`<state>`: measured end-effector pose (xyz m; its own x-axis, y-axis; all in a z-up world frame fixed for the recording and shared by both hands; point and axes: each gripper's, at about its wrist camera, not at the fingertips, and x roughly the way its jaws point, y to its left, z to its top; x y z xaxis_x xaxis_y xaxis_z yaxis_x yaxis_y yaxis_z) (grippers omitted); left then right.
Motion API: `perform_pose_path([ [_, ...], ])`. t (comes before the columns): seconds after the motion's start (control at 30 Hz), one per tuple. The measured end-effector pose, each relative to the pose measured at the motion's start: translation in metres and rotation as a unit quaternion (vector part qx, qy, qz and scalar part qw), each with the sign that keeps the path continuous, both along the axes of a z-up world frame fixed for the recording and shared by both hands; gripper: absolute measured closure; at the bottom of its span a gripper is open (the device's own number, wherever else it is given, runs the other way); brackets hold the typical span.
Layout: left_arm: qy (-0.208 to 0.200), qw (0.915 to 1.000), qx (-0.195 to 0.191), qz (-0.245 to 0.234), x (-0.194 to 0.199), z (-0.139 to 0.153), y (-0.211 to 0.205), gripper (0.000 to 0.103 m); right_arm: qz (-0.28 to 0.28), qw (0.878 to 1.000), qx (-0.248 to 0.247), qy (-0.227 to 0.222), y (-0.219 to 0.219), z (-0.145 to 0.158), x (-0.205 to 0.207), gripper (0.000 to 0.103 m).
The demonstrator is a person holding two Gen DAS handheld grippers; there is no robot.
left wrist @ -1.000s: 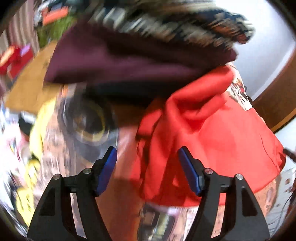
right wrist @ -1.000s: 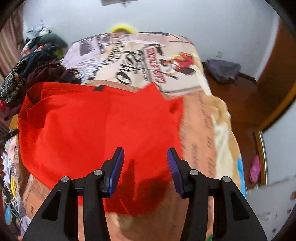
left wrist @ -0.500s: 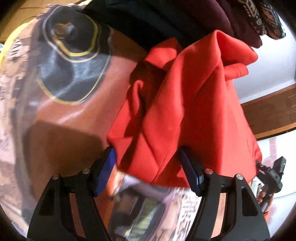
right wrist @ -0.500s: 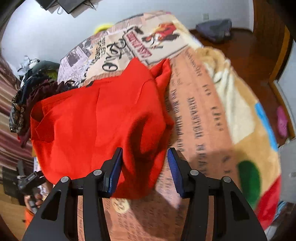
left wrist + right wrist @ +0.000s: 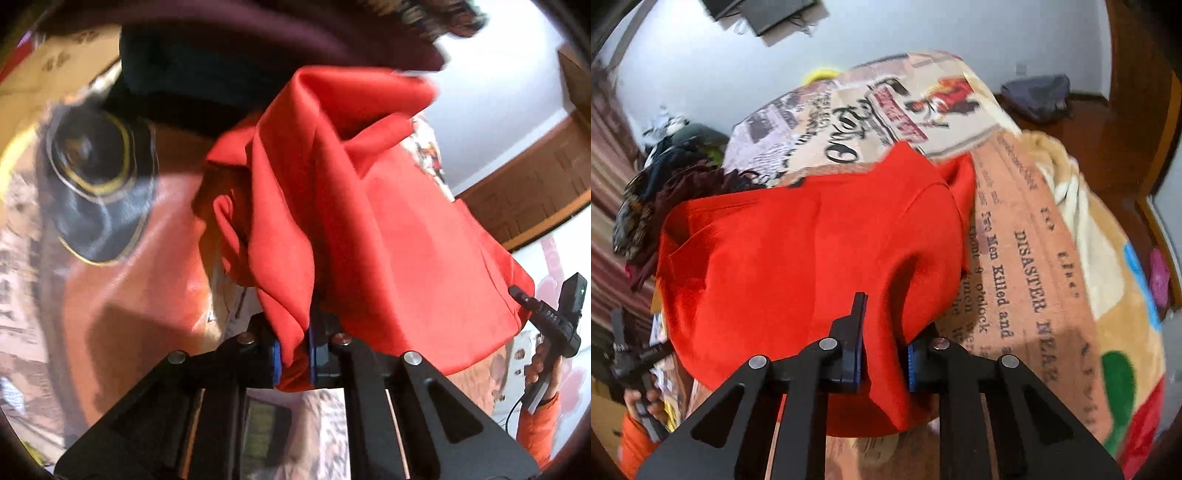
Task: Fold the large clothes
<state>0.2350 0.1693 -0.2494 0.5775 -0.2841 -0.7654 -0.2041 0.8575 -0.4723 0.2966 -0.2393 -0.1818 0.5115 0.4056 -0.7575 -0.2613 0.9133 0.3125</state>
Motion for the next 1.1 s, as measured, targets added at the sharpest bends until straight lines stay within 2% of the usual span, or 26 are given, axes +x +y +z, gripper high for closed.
perform_pose_path([
  [0.2,-0.039,0.9985,0.016,-0.035,-0.036,0.053,-0.006,0.095,0.013,1.0,-0.006,-0.023,-0.015,0.024,-0.041,0.09],
  [0.3,-0.035,0.9976,0.029,-0.053,-0.05,0.06,-0.008,0.095,0.009,1.0,-0.014,-0.02,-0.024,0.023,-0.054,0.09],
  [0.33,-0.029,0.9974,0.035,-0.057,-0.065,0.061,0.004,0.095,0.007,1.0,-0.016,-0.017,-0.027,0.02,-0.058,0.09],
  [0.43,0.001,0.9966,0.06,-0.056,-0.074,0.045,0.011,0.093,0.002,1.0,-0.012,-0.004,-0.035,0.01,-0.069,0.09],
  [0.57,0.046,0.9936,0.098,-0.033,-0.08,0.014,0.02,0.073,-0.015,1.0,-0.023,-0.007,-0.042,0.004,-0.079,0.083],
  [0.63,0.075,0.985,0.156,0.002,-0.085,0.003,0.027,0.073,-0.031,0.999,-0.034,-0.016,-0.046,0.006,-0.085,0.075],
  [0.7,0.097,0.9732,0.208,0.016,-0.079,-0.003,0.033,0.073,-0.042,0.998,-0.047,-0.023,-0.05,0.012,-0.089,0.069],
  [0.73,0.099,0.9719,0.213,0.016,-0.08,-0.002,0.034,0.073,-0.045,0.997,-0.056,-0.027,-0.052,0.016,-0.09,0.067],
  [0.9,0.07,0.9726,0.221,0.017,-0.088,0.024,0.037,0.072,-0.053,0.992,-0.091,-0.065,-0.056,0.043,-0.095,0.066],
  [0.93,0.061,0.9731,0.222,0.016,-0.084,0.03,0.035,0.072,-0.049,0.992,-0.088,-0.072,-0.056,0.049,-0.094,0.065],
  [1.0,0.032,0.9746,0.221,0.008,-0.076,0.05,0.027,0.067,-0.042,0.992,-0.078,-0.084,-0.054,0.061,-0.09,0.057],
  [1.1,-0.001,0.9734,0.229,-0.014,-0.049,0.067,0.007,0.065,-0.026,0.993,-0.069,-0.097,-0.046,0.071,-0.08,0.056],
])
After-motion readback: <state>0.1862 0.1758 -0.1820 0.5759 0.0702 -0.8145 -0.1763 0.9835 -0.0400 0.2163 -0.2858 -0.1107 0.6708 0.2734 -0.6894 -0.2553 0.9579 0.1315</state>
